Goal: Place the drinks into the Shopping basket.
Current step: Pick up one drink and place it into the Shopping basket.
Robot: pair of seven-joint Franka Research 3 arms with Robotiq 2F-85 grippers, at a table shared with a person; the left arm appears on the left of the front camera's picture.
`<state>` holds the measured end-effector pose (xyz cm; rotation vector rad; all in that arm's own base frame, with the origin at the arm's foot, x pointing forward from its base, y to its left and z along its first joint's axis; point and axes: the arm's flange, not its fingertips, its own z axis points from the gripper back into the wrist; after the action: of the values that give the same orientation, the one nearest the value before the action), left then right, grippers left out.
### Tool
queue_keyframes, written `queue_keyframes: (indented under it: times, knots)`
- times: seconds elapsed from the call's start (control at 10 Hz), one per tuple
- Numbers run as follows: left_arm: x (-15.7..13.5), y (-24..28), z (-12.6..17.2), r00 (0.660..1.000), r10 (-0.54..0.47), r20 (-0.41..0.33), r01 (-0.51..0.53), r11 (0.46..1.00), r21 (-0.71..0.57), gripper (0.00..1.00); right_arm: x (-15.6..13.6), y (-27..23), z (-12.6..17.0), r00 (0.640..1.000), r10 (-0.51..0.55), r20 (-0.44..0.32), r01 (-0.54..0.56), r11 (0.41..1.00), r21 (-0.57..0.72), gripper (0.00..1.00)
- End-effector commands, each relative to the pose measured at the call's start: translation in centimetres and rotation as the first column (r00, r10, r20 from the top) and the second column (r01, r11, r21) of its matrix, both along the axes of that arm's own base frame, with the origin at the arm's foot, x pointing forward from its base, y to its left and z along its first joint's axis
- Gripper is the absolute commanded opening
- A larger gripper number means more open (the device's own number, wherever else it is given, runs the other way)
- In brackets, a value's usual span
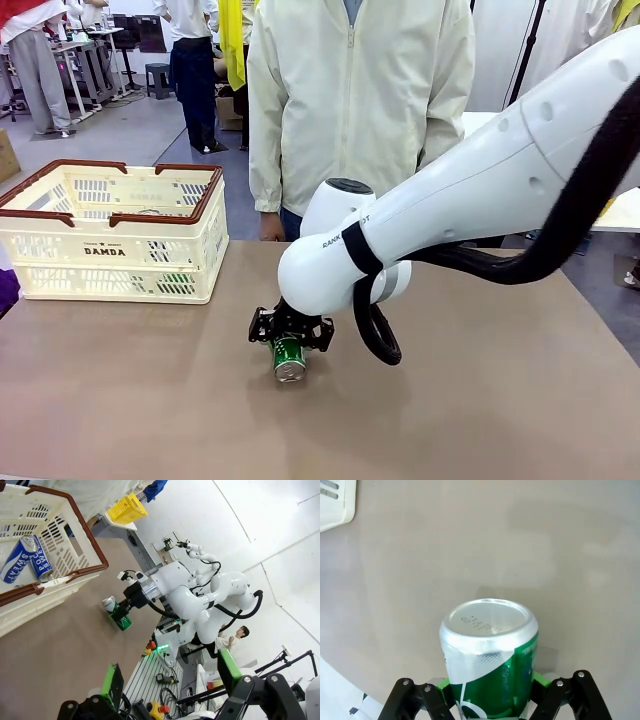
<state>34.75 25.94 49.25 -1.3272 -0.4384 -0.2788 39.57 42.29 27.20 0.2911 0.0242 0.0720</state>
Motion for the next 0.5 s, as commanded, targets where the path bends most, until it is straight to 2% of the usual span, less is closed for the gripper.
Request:
queue_keyframes:
  times: [0.0, 0.1, 0.2, 0.4]
  knots:
    - [0.00, -0.17, 0.45, 1.000, 0.009, -0.004, -0.009, 1.000, -0.015, 1.00, 0.58, 1.35, 0.40, 1.000, -0.014, 0.017, 0.015, 1.000, -0.022, 0.19]
    - [0.00, -0.17, 0.45, 1.000, 0.009, -0.004, -0.009, 1.000, -0.015, 1.00, 0.65, 1.34, 0.12, 1.000, -0.007, 0.011, 0.007, 0.999, -0.034, 0.76]
    - [0.00, -0.17, 0.45, 1.000, 0.009, -0.004, -0.009, 1.000, -0.015, 1.00, 0.64, 1.41, -0.04, 1.000, -0.003, 0.004, 0.003, 0.999, -0.041, 1.00]
    - [0.00, -0.17, 0.45, 1.000, 0.009, -0.004, -0.009, 1.000, -0.015, 1.00, 0.63, 1.37, 0.01, 1.000, -0.004, 0.004, 0.005, 0.999, -0.044, 1.00]
